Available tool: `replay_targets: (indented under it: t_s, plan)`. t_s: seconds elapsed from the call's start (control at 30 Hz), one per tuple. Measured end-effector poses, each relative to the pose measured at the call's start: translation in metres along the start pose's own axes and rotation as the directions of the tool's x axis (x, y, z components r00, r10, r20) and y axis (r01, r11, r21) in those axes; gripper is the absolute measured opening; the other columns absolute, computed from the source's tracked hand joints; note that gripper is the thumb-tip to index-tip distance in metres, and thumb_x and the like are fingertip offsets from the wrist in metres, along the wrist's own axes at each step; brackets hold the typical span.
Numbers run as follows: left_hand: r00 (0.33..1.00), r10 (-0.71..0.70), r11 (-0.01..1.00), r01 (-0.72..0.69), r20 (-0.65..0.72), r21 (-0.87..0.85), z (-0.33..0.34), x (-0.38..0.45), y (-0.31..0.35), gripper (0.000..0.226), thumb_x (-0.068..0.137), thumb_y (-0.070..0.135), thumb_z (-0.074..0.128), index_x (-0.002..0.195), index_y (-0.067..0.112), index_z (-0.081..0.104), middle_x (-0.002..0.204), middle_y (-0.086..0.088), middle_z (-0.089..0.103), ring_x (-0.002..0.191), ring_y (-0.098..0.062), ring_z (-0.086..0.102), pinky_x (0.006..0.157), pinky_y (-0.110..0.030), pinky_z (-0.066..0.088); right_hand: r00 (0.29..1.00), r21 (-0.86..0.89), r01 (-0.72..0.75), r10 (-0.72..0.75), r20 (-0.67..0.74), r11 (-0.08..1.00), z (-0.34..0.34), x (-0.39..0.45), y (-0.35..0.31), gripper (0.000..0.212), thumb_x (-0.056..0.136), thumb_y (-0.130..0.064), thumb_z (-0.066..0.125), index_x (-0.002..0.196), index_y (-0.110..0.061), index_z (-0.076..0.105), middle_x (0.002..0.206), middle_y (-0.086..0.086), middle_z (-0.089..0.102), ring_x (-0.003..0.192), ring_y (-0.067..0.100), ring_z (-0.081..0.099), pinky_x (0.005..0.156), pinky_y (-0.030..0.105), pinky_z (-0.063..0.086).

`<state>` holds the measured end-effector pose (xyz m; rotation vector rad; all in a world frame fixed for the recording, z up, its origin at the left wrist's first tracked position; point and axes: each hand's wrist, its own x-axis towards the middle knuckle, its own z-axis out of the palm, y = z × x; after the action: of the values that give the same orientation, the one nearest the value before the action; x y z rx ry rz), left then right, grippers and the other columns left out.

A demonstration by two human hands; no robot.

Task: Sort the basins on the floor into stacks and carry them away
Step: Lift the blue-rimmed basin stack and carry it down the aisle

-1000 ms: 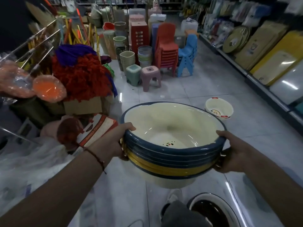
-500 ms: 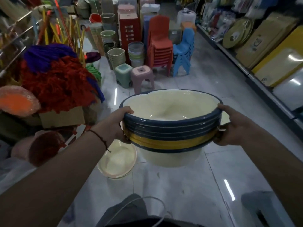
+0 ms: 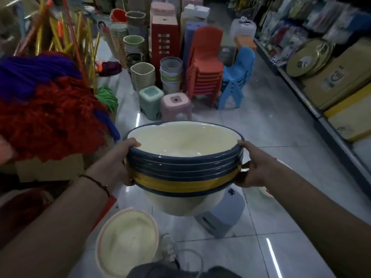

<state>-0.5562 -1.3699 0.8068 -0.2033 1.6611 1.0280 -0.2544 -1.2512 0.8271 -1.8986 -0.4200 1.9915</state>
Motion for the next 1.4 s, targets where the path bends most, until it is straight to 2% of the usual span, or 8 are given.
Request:
replay_targets:
  t_s: [0.2, 0.37, 0.5, 0.7, 0.8, 1.1, 1.27, 1.4]
  plan:
    - [1.0, 0.022, 0.999, -0.022, 0.002, 0.031, 0.026, 0.051, 0.1, 0.105, 0.026, 0.031, 0.079, 0.128, 0.017, 0.054, 0.121, -0.012, 0.062, 0.107, -0.036, 0.06, 0.093, -0.049, 0.045, 1.0, 0.008, 0.006, -0.006, 0.029, 1.0, 0.054, 0.038, -0.095, 0.095, 0.064, -0.049, 0.081, 0.137, -0.005, 0.039, 0.119, 0.017, 0.057, 0.099, 0.032, 0.059, 0.073, 0.045, 0.053]
    - [0.993, 0.115, 0.991, -0.115, 0.006, 0.069, 0.084, 0.073, 0.164, 0.081, 0.053, 0.033, 0.074, 0.128, 0.017, 0.048, 0.12, -0.015, 0.057, 0.107, -0.037, 0.055, 0.086, -0.05, 0.046, 0.999, 0.081, 0.015, -0.018, 0.035, 0.997, 0.069, 0.086, -0.164, 0.095, 0.065, -0.049, 0.079, 0.138, -0.006, 0.037, 0.119, 0.014, 0.058, 0.103, 0.032, 0.058, 0.082, 0.045, 0.052]
    - [0.994, 0.103, 0.992, -0.106, 0.037, 0.062, 0.144, 0.111, 0.212, 0.066, 0.06, 0.031, 0.075, 0.118, 0.012, 0.05, 0.096, -0.012, 0.057, 0.093, -0.033, 0.055, 0.074, -0.044, 0.047, 0.997, 0.098, 0.061, -0.066, 0.048, 0.993, 0.074, 0.141, -0.22, 0.098, 0.054, -0.05, 0.085, 0.132, -0.006, 0.044, 0.119, 0.014, 0.059, 0.106, 0.031, 0.056, 0.091, 0.044, 0.05]
    - [0.998, 0.046, 0.981, -0.052, 0.037, 0.186, 0.255, 0.166, 0.299, 0.08, 0.054, 0.027, 0.078, 0.125, 0.013, 0.046, 0.117, -0.02, 0.053, 0.102, -0.041, 0.055, 0.087, -0.053, 0.049, 0.999, 0.167, 0.037, -0.043, 0.031, 0.985, 0.065, 0.209, -0.314, 0.089, 0.048, -0.053, 0.088, 0.121, -0.011, 0.059, 0.115, 0.013, 0.065, 0.104, 0.032, 0.061, 0.087, 0.043, 0.053]
    - [0.993, 0.109, 0.967, -0.117, 0.047, 0.225, 0.309, 0.183, 0.343, 0.064, 0.066, 0.028, 0.074, 0.123, 0.016, 0.045, 0.118, -0.02, 0.048, 0.097, -0.04, 0.051, 0.081, -0.051, 0.047, 0.999, 0.195, 0.027, -0.032, 0.024, 0.98, 0.057, 0.229, -0.364, 0.098, 0.04, -0.046, 0.092, 0.125, -0.012, 0.057, 0.118, 0.014, 0.063, 0.105, 0.035, 0.061, 0.09, 0.047, 0.052]
    - [0.98, 0.058, 0.947, -0.115, 0.193, 0.299, 0.466, 0.238, 0.452, 0.064, 0.067, 0.026, 0.075, 0.123, 0.013, 0.047, 0.106, -0.018, 0.051, 0.093, -0.037, 0.052, 0.067, -0.049, 0.047, 0.999, 0.306, 0.033, -0.031, -0.011, 0.951, 0.021, 0.264, -0.51, 0.073, 0.065, -0.038, 0.084, 0.122, -0.009, 0.05, 0.117, 0.019, 0.058, 0.102, 0.035, 0.059, 0.07, 0.044, 0.054]
    - [0.955, -0.017, 0.929, -0.095, 0.296, 0.357, 0.579, 0.294, 0.511, 0.03, 0.073, 0.028, 0.072, 0.092, 0.011, 0.055, 0.086, -0.011, 0.051, 0.075, -0.029, 0.049, 0.07, -0.038, 0.042, 0.99, 0.428, 0.075, -0.014, -0.144, 0.901, 0.007, 0.311, -0.601, 0.061, 0.066, -0.039, 0.083, 0.11, -0.008, 0.054, 0.114, 0.018, 0.06, 0.1, 0.033, 0.059, 0.078, 0.045, 0.052]
    - [0.939, -0.09, 0.914, -0.054, 0.333, 0.401, 0.685, 0.332, 0.562, 0.032, 0.068, 0.032, 0.074, 0.084, 0.011, 0.055, 0.078, -0.009, 0.054, 0.072, -0.027, 0.052, 0.066, -0.034, 0.043, 0.969, 0.539, 0.116, 0.025, -0.248, 0.834, -0.008, 0.348, -0.677, 0.063, 0.067, -0.04, 0.083, 0.114, -0.01, 0.053, 0.117, 0.018, 0.058, 0.103, 0.033, 0.059, 0.092, 0.046, 0.049]
